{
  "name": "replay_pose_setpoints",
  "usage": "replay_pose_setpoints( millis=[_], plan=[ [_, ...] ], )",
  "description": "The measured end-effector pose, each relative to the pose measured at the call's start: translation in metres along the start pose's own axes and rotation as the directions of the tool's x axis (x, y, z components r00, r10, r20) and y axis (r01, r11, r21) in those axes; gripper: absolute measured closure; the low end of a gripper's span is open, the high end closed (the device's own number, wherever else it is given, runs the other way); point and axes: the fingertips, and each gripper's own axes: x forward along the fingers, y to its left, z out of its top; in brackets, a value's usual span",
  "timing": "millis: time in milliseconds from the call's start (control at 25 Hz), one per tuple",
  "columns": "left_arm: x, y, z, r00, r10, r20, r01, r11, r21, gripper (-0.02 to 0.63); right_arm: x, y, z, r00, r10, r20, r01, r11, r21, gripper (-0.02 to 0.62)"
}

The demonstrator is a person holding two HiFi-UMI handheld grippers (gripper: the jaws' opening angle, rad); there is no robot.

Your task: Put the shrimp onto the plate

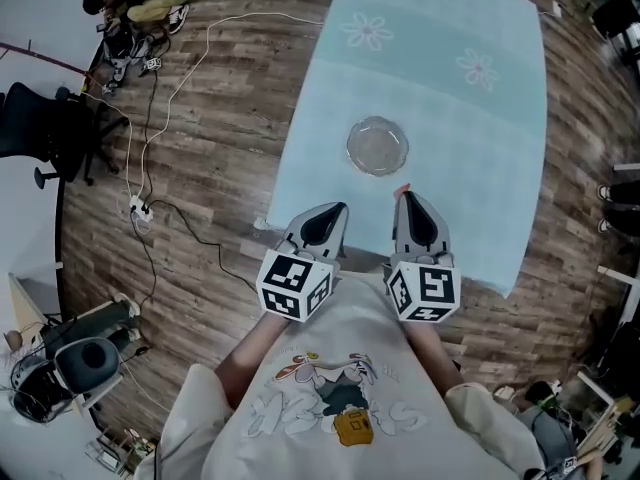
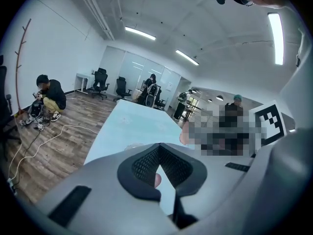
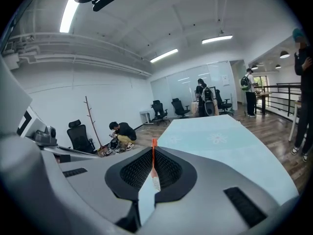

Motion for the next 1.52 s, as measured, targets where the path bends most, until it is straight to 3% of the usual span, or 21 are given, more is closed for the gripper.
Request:
replay_pose_setpoints(
  millis=[520, 720, 1040, 1520],
  plan=[
    [0.065, 0.013, -0.018, 0.992, 0.106, -0.066, -0.111, 0.991, -0.070, 0.598, 0.058, -0.046, -0.033, 0.993, 0.065, -0.095, -0.063, 0.998, 0.024, 0.561],
    [0.080, 0.020, -0.026, 0.989, 0.120, -0.084, -0.126, 0.989, -0.072, 0.598, 0.079, -0.054, -0.053, 0.983, 0.094, -0.158, -0.093, 0.996, 0.018, 0.561],
    [0.104, 0.043, -0.055, 0.979, 0.142, -0.144, -0.162, 0.976, -0.145, 0.598, 0.120, -0.058, -0.092, 0.961, 0.140, -0.239, -0.141, 0.990, 0.014, 0.561],
    [0.139, 0.068, -0.089, 0.964, 0.136, -0.228, -0.174, 0.972, -0.155, 0.598, 0.157, -0.071, -0.135, 0.943, 0.137, -0.305, -0.126, 0.991, 0.054, 0.561]
  ],
)
